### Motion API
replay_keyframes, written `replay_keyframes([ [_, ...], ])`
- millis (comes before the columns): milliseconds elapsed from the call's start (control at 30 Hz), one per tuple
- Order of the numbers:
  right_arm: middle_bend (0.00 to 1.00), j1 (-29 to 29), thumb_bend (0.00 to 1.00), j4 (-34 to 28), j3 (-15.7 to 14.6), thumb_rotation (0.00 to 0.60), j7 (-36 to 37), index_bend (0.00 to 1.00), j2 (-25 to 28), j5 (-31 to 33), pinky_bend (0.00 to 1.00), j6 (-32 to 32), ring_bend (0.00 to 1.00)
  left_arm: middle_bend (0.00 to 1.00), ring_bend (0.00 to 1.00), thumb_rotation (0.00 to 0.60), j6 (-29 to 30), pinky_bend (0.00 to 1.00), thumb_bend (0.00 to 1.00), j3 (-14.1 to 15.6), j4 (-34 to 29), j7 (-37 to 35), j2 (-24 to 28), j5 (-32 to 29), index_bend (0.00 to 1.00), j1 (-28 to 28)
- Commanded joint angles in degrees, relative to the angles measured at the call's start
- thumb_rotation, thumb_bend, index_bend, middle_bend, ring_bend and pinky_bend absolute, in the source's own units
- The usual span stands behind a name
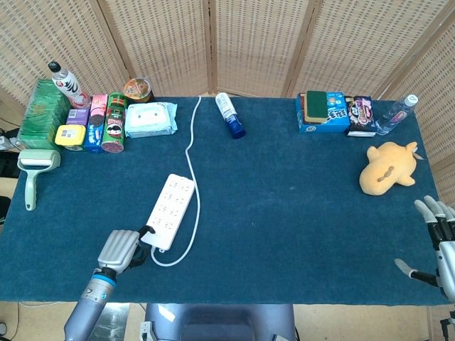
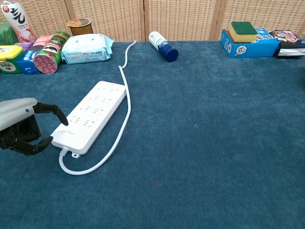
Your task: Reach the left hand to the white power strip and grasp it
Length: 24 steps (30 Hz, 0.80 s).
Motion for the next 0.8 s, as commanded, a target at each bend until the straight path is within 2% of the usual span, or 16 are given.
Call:
replay_keyframes([
  [33,0.01,0.0,0.0,0.1,0.0,0.6,0.3,0.0,0.1,0.1,0.0,-0.1,0.0,1.0,1.0,0.6,0.5,1.0,0.53,0.1,0.3,0.9,-0.8,-0.7,0.31,-0.4],
  [800,0.01,0.1,0.0,0.3,0.2,0.6,0.9,0.0,0.3,0.3,0.0,-0.1,0.0,1.0,1.0,0.6,-0.1,1.0,0.52,1.0,3.3,1.4,-3.5,-4.3,0.31,-2.7],
])
